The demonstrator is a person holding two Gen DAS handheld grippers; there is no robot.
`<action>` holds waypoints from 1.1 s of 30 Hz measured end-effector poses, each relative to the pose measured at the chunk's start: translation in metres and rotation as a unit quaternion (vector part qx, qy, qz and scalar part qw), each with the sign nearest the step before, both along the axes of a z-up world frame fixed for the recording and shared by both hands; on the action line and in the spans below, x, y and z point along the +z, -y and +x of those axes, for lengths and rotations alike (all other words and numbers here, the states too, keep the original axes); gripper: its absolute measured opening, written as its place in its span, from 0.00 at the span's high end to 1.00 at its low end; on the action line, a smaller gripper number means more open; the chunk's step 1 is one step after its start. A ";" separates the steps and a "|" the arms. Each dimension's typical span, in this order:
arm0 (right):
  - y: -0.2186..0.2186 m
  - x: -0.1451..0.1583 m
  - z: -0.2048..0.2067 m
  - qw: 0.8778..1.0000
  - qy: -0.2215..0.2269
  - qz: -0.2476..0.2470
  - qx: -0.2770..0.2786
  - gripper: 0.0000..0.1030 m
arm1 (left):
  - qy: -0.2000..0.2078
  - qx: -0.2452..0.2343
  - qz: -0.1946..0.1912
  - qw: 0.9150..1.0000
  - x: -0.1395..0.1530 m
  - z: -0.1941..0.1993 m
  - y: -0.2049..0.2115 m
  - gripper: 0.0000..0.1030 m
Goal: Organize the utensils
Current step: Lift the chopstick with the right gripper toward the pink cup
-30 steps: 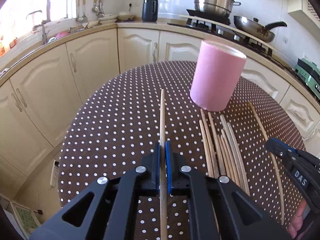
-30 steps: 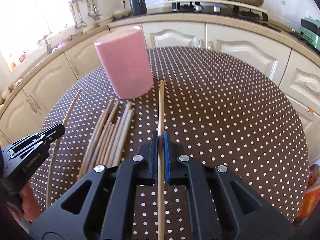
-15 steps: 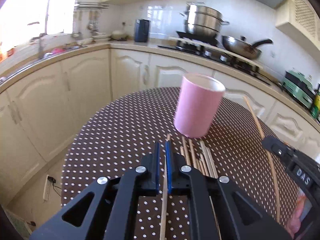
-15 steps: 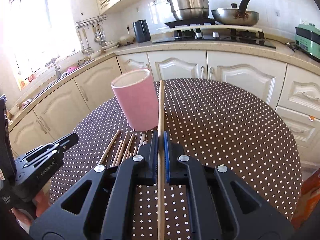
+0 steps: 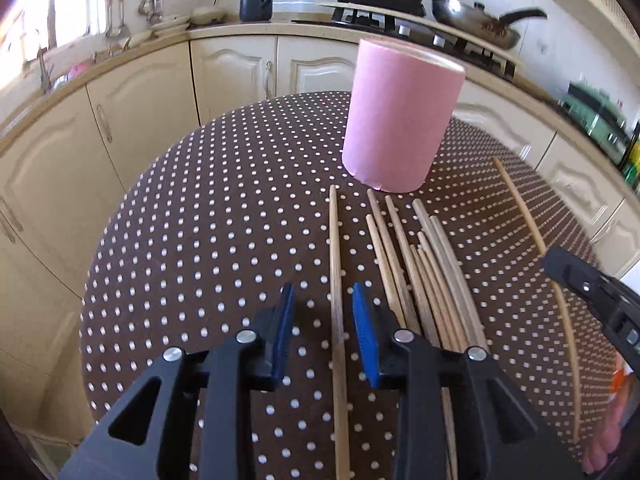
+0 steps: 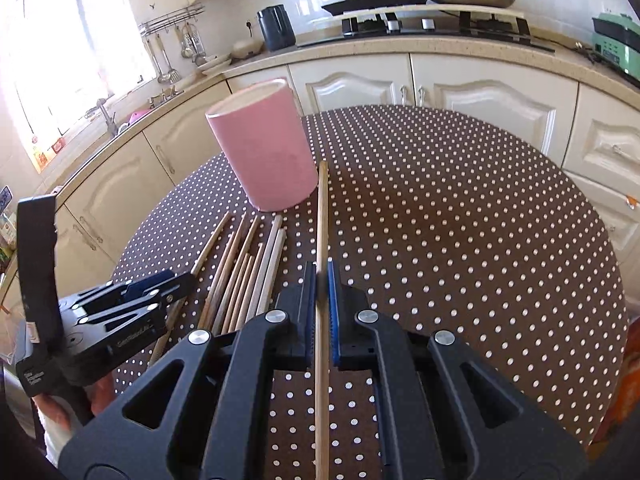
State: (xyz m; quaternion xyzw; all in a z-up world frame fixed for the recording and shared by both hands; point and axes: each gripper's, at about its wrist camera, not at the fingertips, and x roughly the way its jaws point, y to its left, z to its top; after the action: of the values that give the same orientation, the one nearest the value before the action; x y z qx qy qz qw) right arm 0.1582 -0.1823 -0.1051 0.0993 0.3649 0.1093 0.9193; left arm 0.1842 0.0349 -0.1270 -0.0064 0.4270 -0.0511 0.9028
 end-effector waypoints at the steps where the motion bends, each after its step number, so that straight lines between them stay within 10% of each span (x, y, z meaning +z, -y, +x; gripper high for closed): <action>1: 0.000 -0.002 0.000 1.000 -0.003 0.002 0.000 0.94 | 0.000 0.002 0.010 1.000 0.000 0.004 0.003 0.71; 4: 0.000 -0.004 0.000 1.000 -0.006 0.004 0.000 0.94 | -0.001 0.031 0.039 0.999 0.000 0.013 0.006 0.94; 33: 0.014 0.067 0.002 0.994 0.100 0.044 -0.005 0.94 | 0.146 0.068 -0.027 0.987 0.082 -0.008 -0.002 0.94</action>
State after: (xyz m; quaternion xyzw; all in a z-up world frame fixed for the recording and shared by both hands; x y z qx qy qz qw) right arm 0.1601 -0.1964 -0.0379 0.1298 0.2655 0.1301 0.9464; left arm 0.1759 0.0368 -0.0445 -0.0521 0.2878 -0.0019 0.9563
